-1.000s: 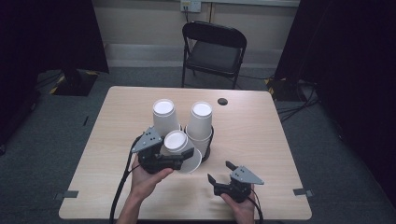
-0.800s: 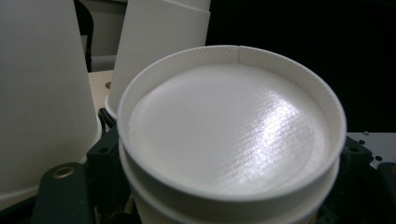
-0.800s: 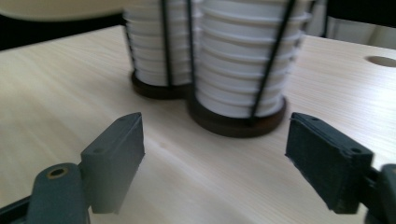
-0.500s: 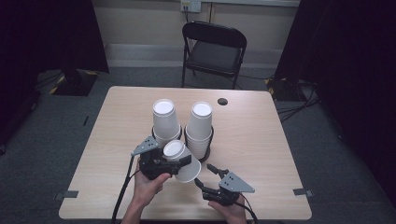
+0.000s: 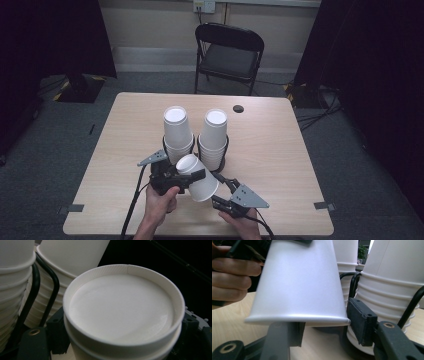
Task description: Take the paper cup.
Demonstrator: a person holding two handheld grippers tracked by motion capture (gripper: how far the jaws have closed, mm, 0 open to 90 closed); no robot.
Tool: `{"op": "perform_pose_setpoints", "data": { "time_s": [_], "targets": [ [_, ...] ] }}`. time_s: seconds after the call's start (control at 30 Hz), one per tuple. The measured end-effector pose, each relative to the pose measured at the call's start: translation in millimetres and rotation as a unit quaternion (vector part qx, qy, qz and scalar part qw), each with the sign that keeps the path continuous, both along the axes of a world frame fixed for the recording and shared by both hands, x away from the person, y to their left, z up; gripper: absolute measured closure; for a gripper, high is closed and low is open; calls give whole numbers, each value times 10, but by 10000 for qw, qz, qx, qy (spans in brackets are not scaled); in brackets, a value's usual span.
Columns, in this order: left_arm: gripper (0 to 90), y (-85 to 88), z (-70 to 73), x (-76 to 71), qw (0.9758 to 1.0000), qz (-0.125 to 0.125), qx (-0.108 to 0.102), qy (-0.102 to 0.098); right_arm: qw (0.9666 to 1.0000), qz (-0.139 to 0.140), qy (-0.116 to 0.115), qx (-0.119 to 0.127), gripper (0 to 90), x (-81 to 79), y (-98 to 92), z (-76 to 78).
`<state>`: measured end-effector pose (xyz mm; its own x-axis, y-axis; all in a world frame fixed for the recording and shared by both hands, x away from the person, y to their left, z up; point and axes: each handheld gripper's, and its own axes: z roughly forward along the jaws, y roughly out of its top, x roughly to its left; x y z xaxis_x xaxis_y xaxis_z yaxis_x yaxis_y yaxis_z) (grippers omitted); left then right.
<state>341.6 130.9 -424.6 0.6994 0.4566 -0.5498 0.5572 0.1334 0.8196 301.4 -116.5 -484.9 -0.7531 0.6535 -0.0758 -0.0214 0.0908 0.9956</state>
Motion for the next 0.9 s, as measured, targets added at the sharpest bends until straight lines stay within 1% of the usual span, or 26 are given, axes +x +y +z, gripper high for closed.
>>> {"op": "perform_pose_setpoints", "data": {
  "time_s": [0.1,0.13,0.17,0.2,0.3,0.33,0.37,0.4,0.47,0.5,0.53,0.57,0.6,0.63,0.67,0.7,0.73,0.77,0.83,0.9],
  "targets": [
    [213,-15,20,-12,10000,-13,-60,19,10000,5,-21,12,508,23,0,9],
    [213,-23,35,-25,10000,-4,-57,-21,10000,-26,-14,30,502,44,2,10],
    [212,-36,63,-46,10000,-61,-5,-47,9999,-75,7,79,515,78,7,2],
    [212,-44,73,-53,10000,-77,11,-40,9999,-95,-10,78,523,85,11,1],
    [212,-74,70,-52,9999,-142,-8,-28,9999,-28,-81,87,570,89,24,4],
    [212,-83,65,-49,9999,-171,-3,-23,9999,-8,-136,69,589,84,28,8],
    [211,-83,65,-49,9999,-171,-3,-23,9999,-8,-136,69,589,84,28,8],
    [211,-109,51,-49,9998,-188,32,12,9999,-14,-154,76,603,79,30,10],
    [209,-130,41,-50,9997,-248,-14,33,9994,-101,-294,117,661,67,24,23],
    [209,-132,43,-50,9997,-249,-20,31,9993,-168,-299,126,687,62,23,25],
    [207,-131,42,-44,9996,-270,-27,19,9992,-190,-323,104,720,63,18,25],
    [203,-133,44,-39,9996,-287,27,-2,9991,-222,-331,107,746,61,9,24],
    [197,-133,44,-39,9996,-287,27,-2,9991,-222,-331,107,746,61,9,24],
    [186,-143,52,-43,9995,-271,158,-105,9990,-209,-332,225,769,65,-12,22],
    [182,-143,52,-43,9995,-271,158,-105,9990,-209,-332,225,769,65,-12,22],
    [182,-141,61,-47,9995,-217,180,-130,9989,-223,-347,223,773,64,-14,22],
    [161,-135,63,-45,9995,-191,186,-146,9987,-212,-382,260,801,57,-30,30],
    [152,-111,64,-35,9996,-173,155,-176,9987,-192,-384,290,813,51,-38,34],
    [146,-106,63,-34,9996,-182,140,-159,9985,-181,-403,330,818,46,-44,37],
    [132,-87,66,-36,9993,-173,215,-248,9984,-160,-427,325,828,29,-45,41]
  ]
}}
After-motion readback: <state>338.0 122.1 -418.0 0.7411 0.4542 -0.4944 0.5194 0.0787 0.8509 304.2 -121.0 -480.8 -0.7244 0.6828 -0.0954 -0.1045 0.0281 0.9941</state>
